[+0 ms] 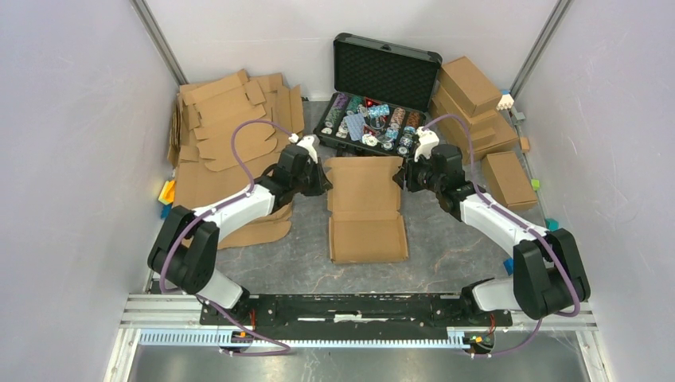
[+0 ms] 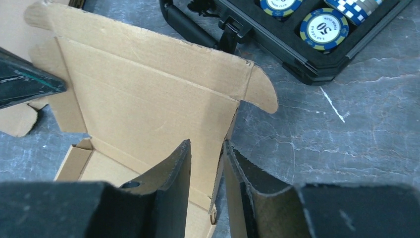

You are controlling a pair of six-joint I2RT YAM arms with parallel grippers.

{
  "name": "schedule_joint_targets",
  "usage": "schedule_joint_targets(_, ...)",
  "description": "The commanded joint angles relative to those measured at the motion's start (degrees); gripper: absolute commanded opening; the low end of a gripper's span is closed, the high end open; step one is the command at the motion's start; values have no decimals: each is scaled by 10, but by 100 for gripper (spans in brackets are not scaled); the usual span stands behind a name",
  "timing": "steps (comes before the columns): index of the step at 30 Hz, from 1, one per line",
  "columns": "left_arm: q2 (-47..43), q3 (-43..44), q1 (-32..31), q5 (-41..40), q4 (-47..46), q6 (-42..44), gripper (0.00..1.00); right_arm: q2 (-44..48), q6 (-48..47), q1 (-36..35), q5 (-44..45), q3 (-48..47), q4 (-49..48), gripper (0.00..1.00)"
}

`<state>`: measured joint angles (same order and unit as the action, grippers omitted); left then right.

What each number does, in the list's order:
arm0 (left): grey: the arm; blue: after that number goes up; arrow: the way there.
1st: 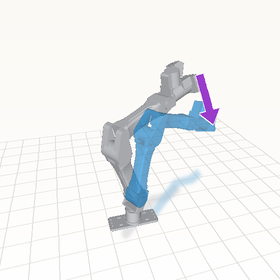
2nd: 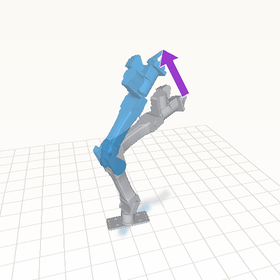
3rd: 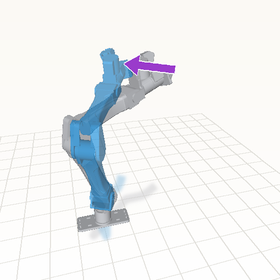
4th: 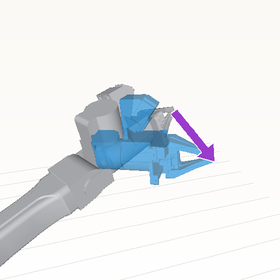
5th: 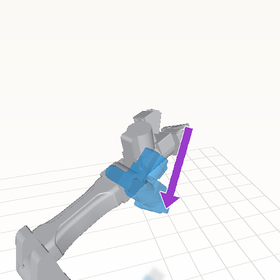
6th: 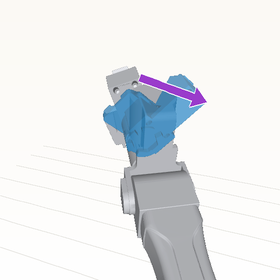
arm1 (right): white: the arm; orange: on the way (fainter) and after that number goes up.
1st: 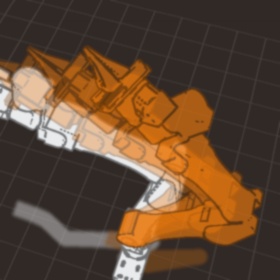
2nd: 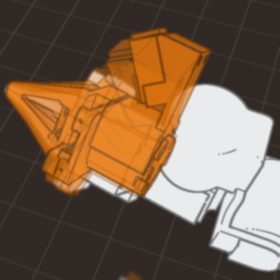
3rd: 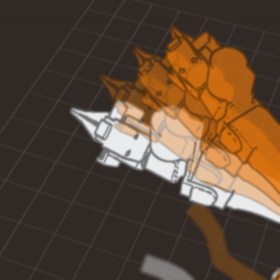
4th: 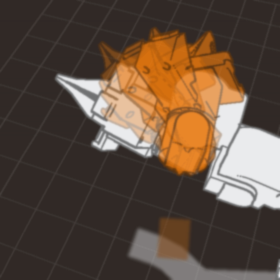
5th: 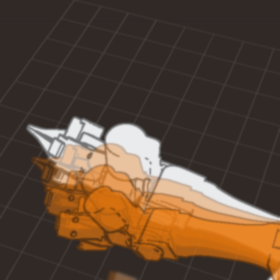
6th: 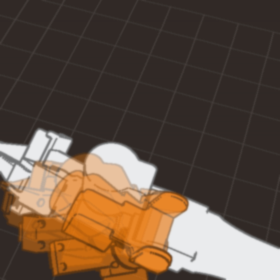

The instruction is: Fold the paper box

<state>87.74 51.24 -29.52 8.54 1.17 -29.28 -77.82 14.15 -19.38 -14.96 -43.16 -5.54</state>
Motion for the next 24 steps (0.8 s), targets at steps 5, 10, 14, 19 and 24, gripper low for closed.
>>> schedule_joint_targets(5, -43, 5, -28, -35, -5, 62, 5, 2, -13, -2, 40, -16, 22, 29)
schedule_joint_targets(10, -45, 4, -35, -57, 2, 71, 5, 1, -13, -2, 53, -19, 25, 14)
schedule_joint_targets(14, -44, 9, -37, -83, 18, 44, 28, 19, -10, -5, 71, -3, 15, 2)
schedule_joint_targets(19, -41, 27, -37, -111, 41, 14, 31, 75, -15, -15, 108, 33, -8, 0)
schedule_joint_targets(24, -39, 38, -37, -107, 41, 1, 16, 108, -12, -22, 117, 54, -20, 0)
